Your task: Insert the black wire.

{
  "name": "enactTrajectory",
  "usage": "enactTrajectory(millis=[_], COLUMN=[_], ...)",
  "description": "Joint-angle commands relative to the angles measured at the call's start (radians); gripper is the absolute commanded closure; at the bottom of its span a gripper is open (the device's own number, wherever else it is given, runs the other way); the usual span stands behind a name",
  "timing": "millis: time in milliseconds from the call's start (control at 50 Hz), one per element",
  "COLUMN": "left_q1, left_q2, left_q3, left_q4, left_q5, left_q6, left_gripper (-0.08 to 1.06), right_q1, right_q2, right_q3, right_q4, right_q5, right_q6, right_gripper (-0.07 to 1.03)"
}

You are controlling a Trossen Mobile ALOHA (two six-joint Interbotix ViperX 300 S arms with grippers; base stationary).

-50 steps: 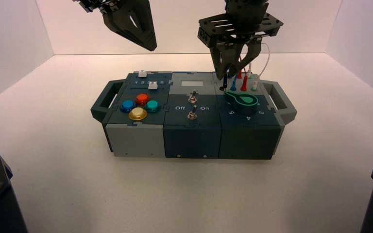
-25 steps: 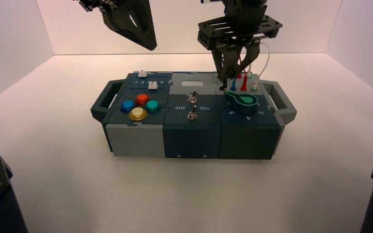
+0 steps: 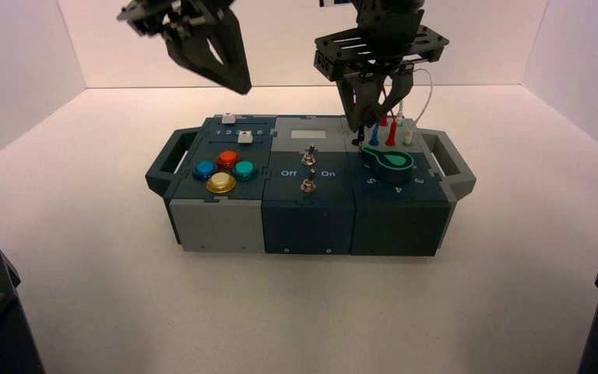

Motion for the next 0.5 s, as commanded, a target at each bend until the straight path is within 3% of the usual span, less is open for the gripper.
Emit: enactTrajectory(millis=[20, 160, 400, 440, 500], left_q1=[-0.048, -0.121, -0.137, -0.137, -0.135], left_q2=[-0.028, -0.032, -0.031, -0.031, -0.026], left_q3=[0.038, 0.092, 0.149, 0.176, 0.176], left_q4=[-0.035, -0.057, -0.066, -0.060, -0.055], left_q5=[-0.106, -0.213, -0.285, -0.342, -0.354], left_q6=[0.006, -0.002, -0.018, -0.009, 0.002], left_gripper=[1.01, 1.01, 1.01, 1.01, 1.01], right_q1=[0.000, 0.000, 0.000, 0.000, 0.000], right_q2=[-0.014, -0.014, -0.006, -0.003, -0.002], right_q3=[-0.028, -0.028, -0.029, -0.029, -0.028], right_q4=[0.000, 0.000, 0.000, 0.000, 0.000], right_q5=[-0.003, -0.003, -0.003, -0.003, -0.003], right_q6=[0.003, 0.003, 0.003, 0.002, 0.002], right_gripper=[0.64, 0.64, 0.64, 0.64, 0.64])
